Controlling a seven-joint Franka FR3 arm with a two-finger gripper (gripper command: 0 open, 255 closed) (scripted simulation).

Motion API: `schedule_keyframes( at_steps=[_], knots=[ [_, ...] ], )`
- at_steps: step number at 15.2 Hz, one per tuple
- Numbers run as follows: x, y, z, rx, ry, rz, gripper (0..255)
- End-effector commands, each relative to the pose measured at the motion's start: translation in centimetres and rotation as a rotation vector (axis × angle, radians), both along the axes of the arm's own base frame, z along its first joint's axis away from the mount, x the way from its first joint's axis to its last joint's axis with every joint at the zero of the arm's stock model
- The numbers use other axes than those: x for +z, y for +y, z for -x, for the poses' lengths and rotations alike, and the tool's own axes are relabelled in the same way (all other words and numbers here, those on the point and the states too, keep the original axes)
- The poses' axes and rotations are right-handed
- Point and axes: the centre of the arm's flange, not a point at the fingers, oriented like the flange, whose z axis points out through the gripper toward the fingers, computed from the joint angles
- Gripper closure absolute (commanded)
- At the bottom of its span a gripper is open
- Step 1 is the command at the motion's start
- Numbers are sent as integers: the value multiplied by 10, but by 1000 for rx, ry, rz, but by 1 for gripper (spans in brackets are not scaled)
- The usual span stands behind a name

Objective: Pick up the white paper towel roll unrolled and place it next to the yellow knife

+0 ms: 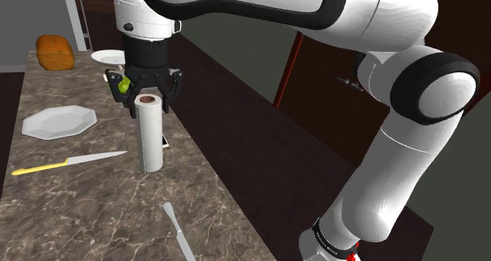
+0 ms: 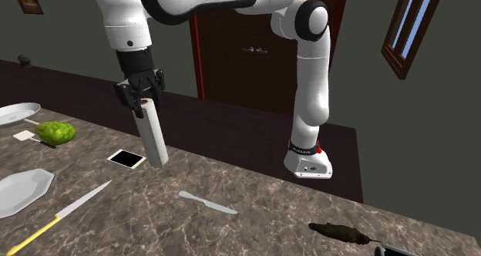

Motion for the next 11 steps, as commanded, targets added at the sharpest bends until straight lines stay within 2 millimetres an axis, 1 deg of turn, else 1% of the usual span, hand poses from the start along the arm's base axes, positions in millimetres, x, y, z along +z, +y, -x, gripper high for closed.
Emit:
schedule_keyframes(
  at_steps=[1, 11],
  knots=[
    [-17, 8, -20, 0, -1, 0, 255],
    [-89, 42, -126, 0, -1, 0, 255]
  ],
)
